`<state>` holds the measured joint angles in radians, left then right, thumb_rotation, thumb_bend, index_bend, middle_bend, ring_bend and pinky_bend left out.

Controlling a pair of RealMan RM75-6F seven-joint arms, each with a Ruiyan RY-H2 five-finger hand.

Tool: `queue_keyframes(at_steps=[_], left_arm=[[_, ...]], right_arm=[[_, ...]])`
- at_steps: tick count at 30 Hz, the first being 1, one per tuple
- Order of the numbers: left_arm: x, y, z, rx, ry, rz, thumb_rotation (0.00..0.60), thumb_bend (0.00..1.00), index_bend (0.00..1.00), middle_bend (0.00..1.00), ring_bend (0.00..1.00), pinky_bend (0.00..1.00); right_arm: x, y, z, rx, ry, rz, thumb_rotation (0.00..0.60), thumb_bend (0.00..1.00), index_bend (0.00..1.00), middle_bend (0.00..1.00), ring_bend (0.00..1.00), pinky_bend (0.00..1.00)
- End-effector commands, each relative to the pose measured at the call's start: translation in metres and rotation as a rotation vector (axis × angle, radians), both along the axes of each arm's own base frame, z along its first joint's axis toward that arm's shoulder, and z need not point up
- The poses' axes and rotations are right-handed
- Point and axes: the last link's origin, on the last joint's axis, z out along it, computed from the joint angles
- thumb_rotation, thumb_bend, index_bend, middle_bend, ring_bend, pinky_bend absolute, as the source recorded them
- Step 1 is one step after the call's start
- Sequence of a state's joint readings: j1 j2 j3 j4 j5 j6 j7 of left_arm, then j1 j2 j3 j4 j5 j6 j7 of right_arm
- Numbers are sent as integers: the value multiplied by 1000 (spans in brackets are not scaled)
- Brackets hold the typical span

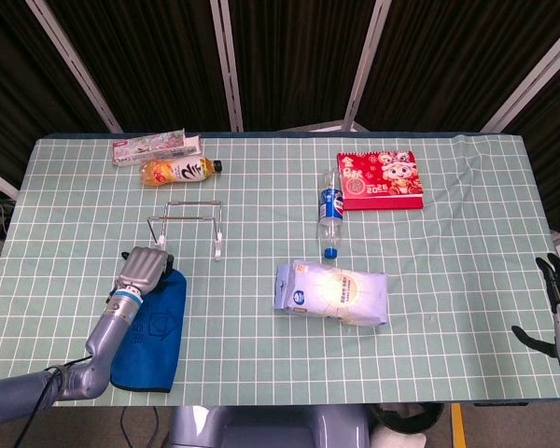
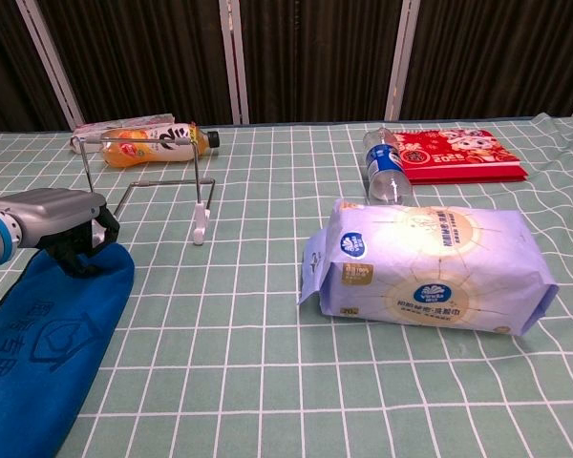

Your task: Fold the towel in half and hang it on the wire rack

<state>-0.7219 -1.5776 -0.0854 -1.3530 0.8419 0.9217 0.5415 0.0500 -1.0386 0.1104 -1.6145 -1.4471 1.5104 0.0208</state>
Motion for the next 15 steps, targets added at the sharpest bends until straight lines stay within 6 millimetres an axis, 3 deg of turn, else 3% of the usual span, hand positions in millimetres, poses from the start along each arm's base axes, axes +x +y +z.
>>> queue_keyframes(at_steps=[1,8,15], left_arm=[[0,0,1,0,3,-2,600,628,734,1000,1000,1000],[5,-6,13,16,-8,-18,600,706,828,1000,1000,1000],[19,-16,55,103,-26,-90,600,705,837,1000,1000,1000]], right_arm=[[0,0,0,0,-1,0,600,0,0,0,0,0],[0,1,1,-3,-5,3,600,0,0,0,0,0],[3,2,2,-2,-11,15,600,0,0,0,0,0]])
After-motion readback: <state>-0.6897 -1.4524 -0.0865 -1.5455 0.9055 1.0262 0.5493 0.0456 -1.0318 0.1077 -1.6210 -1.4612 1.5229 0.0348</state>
